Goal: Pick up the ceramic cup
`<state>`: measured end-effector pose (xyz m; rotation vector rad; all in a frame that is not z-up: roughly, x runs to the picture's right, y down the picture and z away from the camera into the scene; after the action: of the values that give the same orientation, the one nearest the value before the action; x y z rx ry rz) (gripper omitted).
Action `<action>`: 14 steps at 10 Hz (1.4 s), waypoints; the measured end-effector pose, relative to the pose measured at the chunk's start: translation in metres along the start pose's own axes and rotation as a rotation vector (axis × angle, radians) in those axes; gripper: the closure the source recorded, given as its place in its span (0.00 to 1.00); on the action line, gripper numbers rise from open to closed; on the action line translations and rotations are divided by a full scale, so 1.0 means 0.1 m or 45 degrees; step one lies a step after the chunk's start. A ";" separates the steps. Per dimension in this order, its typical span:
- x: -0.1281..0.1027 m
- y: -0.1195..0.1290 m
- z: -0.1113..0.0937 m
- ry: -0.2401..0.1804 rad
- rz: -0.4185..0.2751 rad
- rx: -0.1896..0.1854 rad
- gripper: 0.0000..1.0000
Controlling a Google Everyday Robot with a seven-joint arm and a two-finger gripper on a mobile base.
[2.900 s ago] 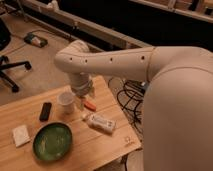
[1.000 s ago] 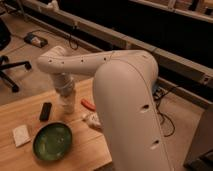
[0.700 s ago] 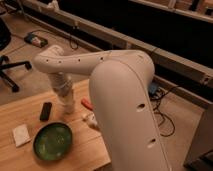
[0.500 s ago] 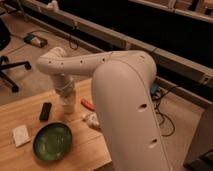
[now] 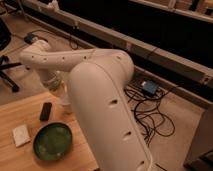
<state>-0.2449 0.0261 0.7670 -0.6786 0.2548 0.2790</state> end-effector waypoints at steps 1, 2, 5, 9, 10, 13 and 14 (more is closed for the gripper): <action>-0.09 -0.02 -0.01 -0.012 -0.019 0.001 0.20; -0.13 -0.03 -0.01 -0.031 -0.027 -0.010 0.20; -0.09 -0.05 0.07 -0.101 0.006 -0.063 0.20; -0.04 -0.10 0.22 -0.159 0.071 -0.121 0.20; -0.07 -0.08 0.24 -0.168 0.070 -0.131 0.20; -0.16 0.05 0.30 -0.183 0.053 -0.162 0.20; -0.18 0.09 0.36 -0.181 0.054 -0.179 0.20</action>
<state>-0.2597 0.0530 0.7946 -0.7888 0.1143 0.3867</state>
